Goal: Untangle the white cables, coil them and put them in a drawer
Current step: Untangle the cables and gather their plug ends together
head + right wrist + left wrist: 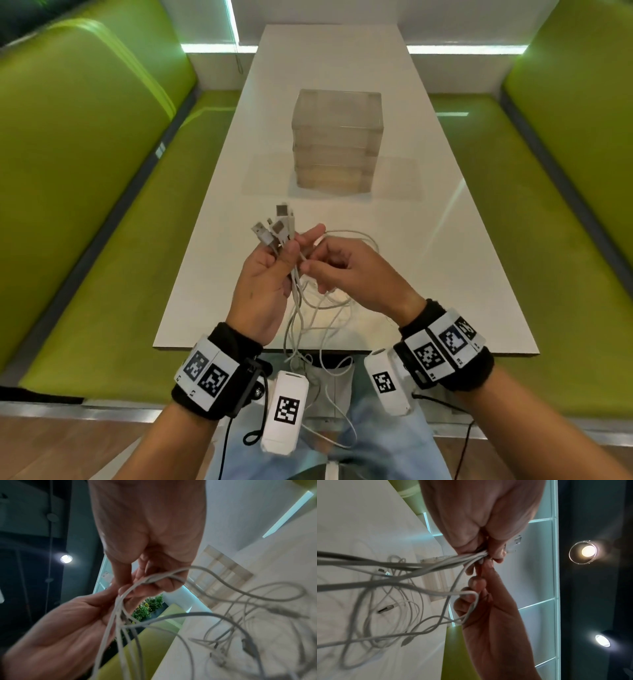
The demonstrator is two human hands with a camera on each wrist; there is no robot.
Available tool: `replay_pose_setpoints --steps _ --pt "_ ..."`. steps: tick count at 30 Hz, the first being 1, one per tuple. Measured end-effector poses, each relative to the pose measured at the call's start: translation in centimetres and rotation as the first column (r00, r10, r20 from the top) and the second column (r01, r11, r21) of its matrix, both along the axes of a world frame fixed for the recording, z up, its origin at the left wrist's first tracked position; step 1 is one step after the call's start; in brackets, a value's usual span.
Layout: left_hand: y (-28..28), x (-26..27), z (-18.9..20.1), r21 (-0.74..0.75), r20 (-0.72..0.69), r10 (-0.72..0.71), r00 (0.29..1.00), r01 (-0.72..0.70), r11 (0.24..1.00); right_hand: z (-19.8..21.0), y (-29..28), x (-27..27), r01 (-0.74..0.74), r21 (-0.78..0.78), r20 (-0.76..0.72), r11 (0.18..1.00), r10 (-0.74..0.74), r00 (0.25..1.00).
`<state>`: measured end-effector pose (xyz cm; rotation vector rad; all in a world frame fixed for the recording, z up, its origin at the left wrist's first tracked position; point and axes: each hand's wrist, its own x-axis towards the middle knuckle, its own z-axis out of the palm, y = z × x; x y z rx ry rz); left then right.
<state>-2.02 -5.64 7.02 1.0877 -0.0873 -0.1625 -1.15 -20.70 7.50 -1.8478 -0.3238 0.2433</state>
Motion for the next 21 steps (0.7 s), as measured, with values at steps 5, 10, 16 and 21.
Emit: replay_pose_setpoints --steps 5,10,16,21 --pt "3.2 1.8 1.6 -0.193 0.014 0.238 0.971 -0.23 0.954 -2.9 -3.1 1.7 -0.111 -0.429 0.083 0.896 0.162 0.983" --pt "6.8 2.4 2.4 -0.208 0.009 0.365 0.931 -0.355 0.911 -5.3 -6.9 3.6 0.125 -0.388 0.103 0.913 -0.092 0.99" --pt "3.5 1.7 0.9 0.006 -0.069 0.279 0.958 -0.279 0.96 -2.0 -4.6 3.3 0.147 -0.202 0.138 0.968 -0.121 0.983" --pt "-0.7 0.1 0.4 0.236 -0.011 0.111 0.994 -0.106 0.966 0.2 -1.8 1.9 0.015 -0.243 0.214 0.97 0.038 0.976"
